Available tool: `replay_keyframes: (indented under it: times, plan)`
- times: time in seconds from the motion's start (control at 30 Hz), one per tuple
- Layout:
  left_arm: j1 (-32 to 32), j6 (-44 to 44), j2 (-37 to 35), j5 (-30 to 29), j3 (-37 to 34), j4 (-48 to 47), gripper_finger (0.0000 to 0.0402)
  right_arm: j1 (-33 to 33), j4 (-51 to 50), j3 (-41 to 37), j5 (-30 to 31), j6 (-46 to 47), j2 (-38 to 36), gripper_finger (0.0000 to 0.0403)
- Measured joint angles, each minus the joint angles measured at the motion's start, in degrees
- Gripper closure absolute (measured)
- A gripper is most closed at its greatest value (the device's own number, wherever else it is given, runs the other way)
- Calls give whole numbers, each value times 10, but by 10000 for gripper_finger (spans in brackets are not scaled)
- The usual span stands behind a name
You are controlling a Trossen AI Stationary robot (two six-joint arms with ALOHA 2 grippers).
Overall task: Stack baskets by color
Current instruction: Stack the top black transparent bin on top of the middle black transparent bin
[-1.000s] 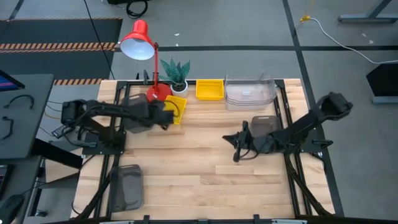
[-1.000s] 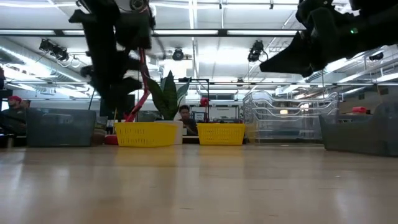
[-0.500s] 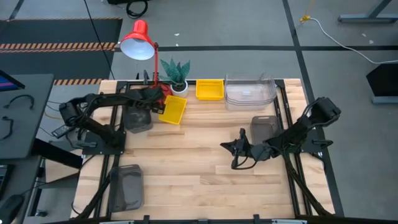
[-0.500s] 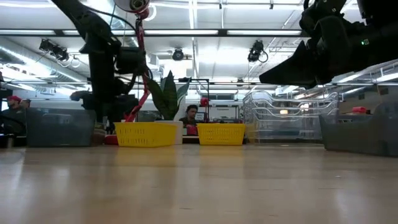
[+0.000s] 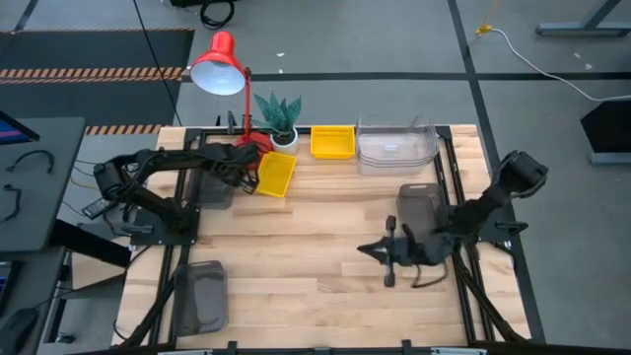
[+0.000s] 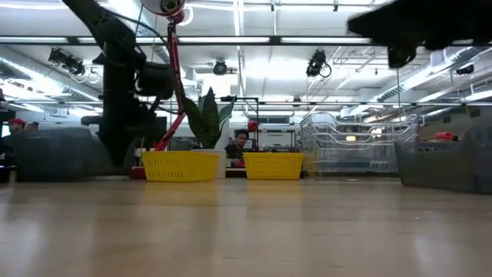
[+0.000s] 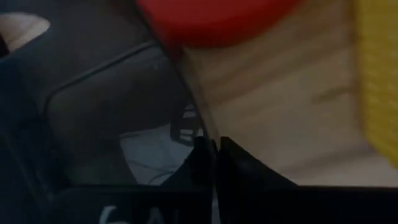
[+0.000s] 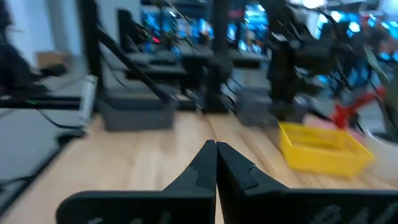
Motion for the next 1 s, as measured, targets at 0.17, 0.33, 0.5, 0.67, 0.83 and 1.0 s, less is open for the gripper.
replay_keyframes:
  times: [0.17,0.33,0.5,0.67,0.83,1.0]
  plan:
    - [-61,11,-21,-43,92,-117,387,58,2,0,13,-32,-51,398]
    - [-176,-6,-31,-44,226,-199,395,125,2,2,119,-86,-87,399]
    - [-307,39,-24,-49,309,-110,396,171,2,3,232,-114,-101,398]
    - [-390,135,35,-5,314,88,397,207,2,3,291,-114,-103,398]
    - [-409,206,168,6,313,270,397,259,11,27,456,-118,-103,399]
    - [-411,277,284,35,313,416,394,278,13,51,425,-140,-104,399]
